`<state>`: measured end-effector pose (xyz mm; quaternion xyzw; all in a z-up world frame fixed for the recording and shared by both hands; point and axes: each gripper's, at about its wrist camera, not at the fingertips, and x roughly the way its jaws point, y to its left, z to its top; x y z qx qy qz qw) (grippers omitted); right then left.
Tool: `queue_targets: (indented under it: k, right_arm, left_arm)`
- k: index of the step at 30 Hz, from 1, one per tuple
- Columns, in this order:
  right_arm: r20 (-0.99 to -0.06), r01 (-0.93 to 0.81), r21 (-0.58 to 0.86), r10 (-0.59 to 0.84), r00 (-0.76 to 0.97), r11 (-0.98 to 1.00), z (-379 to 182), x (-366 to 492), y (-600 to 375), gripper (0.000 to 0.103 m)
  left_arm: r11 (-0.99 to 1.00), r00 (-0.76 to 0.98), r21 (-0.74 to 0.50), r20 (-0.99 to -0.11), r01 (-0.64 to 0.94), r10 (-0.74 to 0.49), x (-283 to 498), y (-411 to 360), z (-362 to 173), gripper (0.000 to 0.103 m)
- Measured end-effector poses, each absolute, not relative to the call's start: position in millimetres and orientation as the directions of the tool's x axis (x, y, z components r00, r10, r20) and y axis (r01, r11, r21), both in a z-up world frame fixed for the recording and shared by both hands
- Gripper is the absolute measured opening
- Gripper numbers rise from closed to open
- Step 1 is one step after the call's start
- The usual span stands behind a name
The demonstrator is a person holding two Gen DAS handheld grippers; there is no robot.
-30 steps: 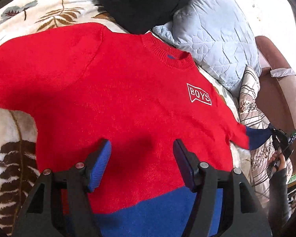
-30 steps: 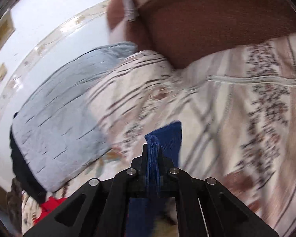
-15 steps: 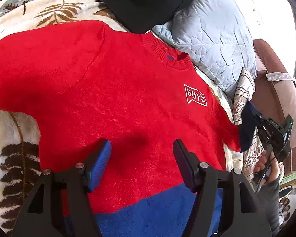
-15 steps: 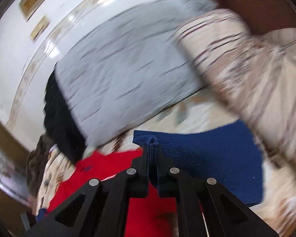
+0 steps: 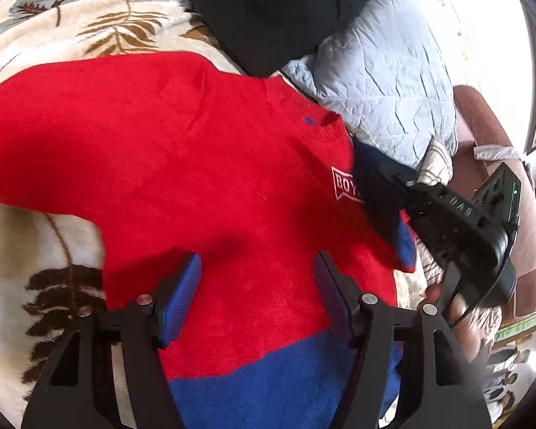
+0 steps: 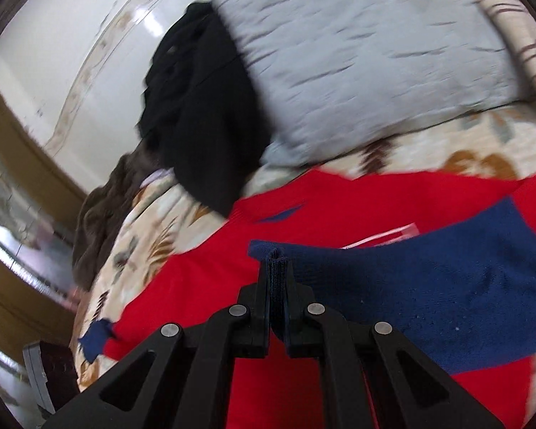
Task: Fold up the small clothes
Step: 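Grasp the blue sleeve cuff with the right gripper and fold it across the red body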
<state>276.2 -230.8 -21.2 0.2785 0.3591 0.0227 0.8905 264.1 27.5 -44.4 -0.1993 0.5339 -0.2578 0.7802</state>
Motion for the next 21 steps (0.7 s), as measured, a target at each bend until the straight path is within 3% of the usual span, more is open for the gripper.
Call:
queue_targets:
  k: [9,12,16,21]
  right_arm:
    - [-0.752,0.168,0.491,0.319,0.577,0.855,-70.4,291.9,-166.8,0.014]
    - [-0.717,0.155,0.537,0.351,0.602,0.829,-60.4,271.3,-184.1,0.02]
    - [-0.63,0.157,0.586,0.325,0.706,0.795,-34.0,218.3,-240.3,0.039]
    - [-0.634,0.311,0.595,0.194,0.749,0.741,-37.8,154.1,-332.6,0.041]
  left_arm:
    - [0.779,0.314,-0.611,-0.718,0.142,-0.621,271.8,43.8,-44.4,0.064]
    - [0.781,0.309,-0.606,-0.722,0.15,-0.62,270.2,40.2,-43.9,0.064]
    - [0.763,0.269,-0.619,-0.714,0.188,-0.646,266.0,23.7,-45.7,0.064]
    - [0.732,0.182,-0.649,-0.71,0.207,-0.68,268.2,-21.7,-53.7,0.064]
